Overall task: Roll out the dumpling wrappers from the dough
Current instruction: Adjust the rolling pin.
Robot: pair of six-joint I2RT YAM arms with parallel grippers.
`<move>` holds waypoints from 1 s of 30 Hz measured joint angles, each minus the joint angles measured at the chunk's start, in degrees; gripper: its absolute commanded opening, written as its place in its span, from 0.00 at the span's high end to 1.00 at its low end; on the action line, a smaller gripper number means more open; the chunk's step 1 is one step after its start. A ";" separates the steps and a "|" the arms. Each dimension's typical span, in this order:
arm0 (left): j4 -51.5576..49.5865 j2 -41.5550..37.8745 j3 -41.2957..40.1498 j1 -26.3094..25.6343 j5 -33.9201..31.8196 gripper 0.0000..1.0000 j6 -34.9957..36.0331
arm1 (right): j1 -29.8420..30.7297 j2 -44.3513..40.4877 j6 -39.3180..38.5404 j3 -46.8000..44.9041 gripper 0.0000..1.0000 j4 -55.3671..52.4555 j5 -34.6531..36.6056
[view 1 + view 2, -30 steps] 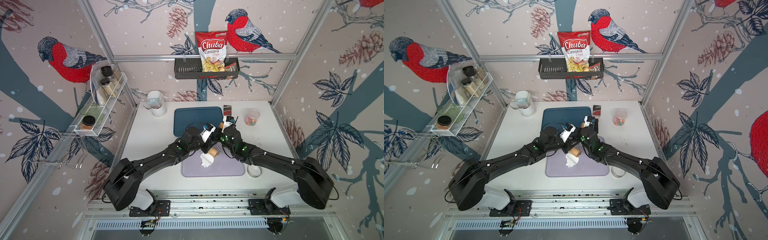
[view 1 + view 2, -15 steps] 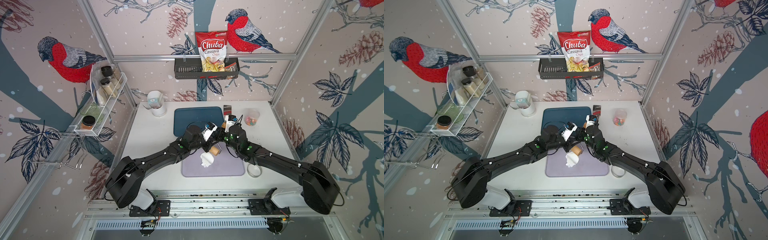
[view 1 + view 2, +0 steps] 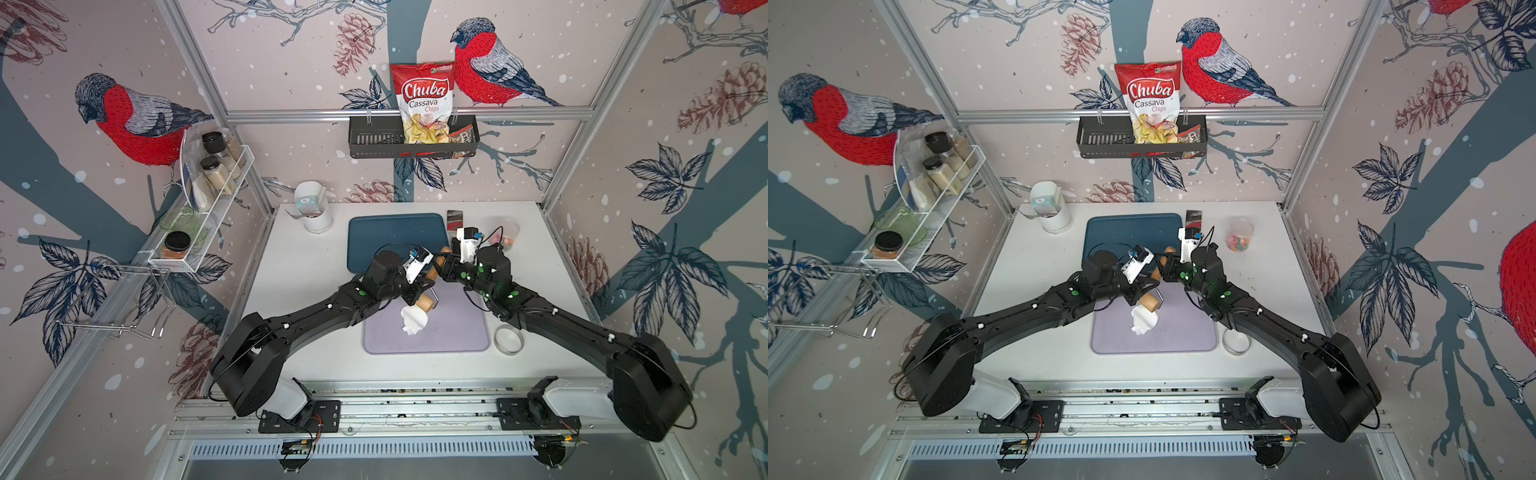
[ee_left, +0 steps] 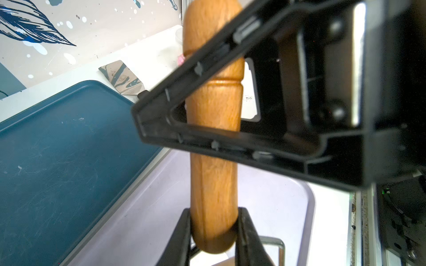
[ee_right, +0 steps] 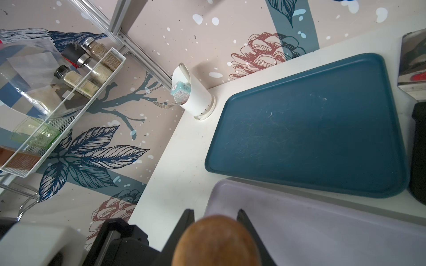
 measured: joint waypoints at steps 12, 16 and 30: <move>-0.72 3.30 3.56 -1.42 -5.75 0.89 -0.66 | 4.61 0.37 1.36 2.23 1.00 -2.84 8.13; -0.98 2.60 3.39 -1.57 -6.45 1.00 -0.04 | 4.94 0.44 1.60 3.34 0.75 -4.74 9.49; -0.46 2.45 3.48 -1.57 -0.46 1.00 4.57 | 0.61 0.44 -2.78 6.49 0.64 -15.06 -3.67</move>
